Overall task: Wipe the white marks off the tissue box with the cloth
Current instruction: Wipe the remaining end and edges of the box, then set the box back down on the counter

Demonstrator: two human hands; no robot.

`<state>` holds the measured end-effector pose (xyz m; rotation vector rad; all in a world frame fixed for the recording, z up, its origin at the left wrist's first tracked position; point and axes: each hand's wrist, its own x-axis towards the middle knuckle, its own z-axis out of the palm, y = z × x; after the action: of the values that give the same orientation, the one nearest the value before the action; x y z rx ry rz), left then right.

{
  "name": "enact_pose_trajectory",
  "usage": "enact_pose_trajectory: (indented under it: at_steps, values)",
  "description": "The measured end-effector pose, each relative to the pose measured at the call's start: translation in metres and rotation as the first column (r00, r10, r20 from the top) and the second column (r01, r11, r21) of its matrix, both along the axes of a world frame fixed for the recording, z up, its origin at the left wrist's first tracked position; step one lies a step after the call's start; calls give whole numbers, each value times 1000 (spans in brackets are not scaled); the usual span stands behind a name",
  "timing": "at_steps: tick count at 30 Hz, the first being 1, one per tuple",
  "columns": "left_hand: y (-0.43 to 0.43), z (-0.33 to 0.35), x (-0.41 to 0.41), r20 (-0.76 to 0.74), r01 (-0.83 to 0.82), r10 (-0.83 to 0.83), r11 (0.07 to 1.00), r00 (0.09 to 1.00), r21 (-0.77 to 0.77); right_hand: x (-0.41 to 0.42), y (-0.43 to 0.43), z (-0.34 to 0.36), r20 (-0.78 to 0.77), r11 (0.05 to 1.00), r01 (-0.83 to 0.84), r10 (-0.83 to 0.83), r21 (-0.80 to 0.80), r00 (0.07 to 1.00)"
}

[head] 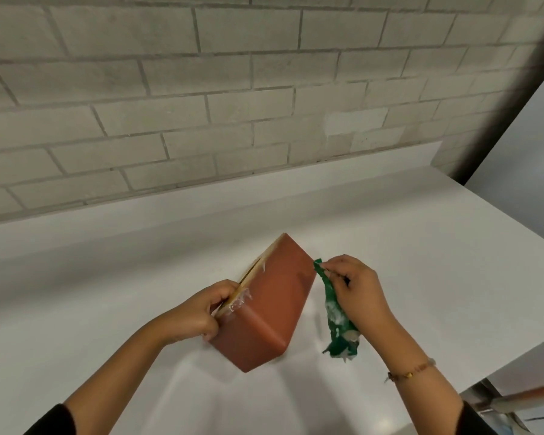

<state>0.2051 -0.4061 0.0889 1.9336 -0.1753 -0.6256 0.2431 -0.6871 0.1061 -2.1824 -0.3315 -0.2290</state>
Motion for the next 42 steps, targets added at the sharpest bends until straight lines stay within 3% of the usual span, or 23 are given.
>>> enact_pose_trajectory:
  at_steps: [7,13,15,19,25,29,33,36,42]
  values:
    - [-6,2,-3,79,-11,8,999,997,39,-7,29,-23,-48,995,-98,97,-5,994]
    - [-7,-4,6,251,-127,65,963,966,239,-40,42,-25,-18,932,-361,360,-46,933]
    - [-7,-1,9,299,-190,97,935,949,299,-42,39,-22,-30,925,-381,380,-7,924]
    - [-10,9,17,342,-297,160,868,926,399,-32,27,-7,-32,961,-216,225,170,974]
    - [-26,11,43,363,-387,206,740,909,550,-14,9,1,15,974,-23,20,225,1000]
    - [-44,17,72,402,-455,232,604,886,654,-12,-2,-2,-9,963,59,-59,262,998]
    - [-56,26,114,284,-386,262,618,923,685,-9,-17,-2,-98,901,153,-123,407,988]
    - [-66,29,144,136,-302,314,572,940,762,-5,-31,-3,-192,817,238,-159,525,969]
    - [-84,14,198,47,-221,316,542,948,811,8,-51,-9,-245,807,300,-199,509,949]
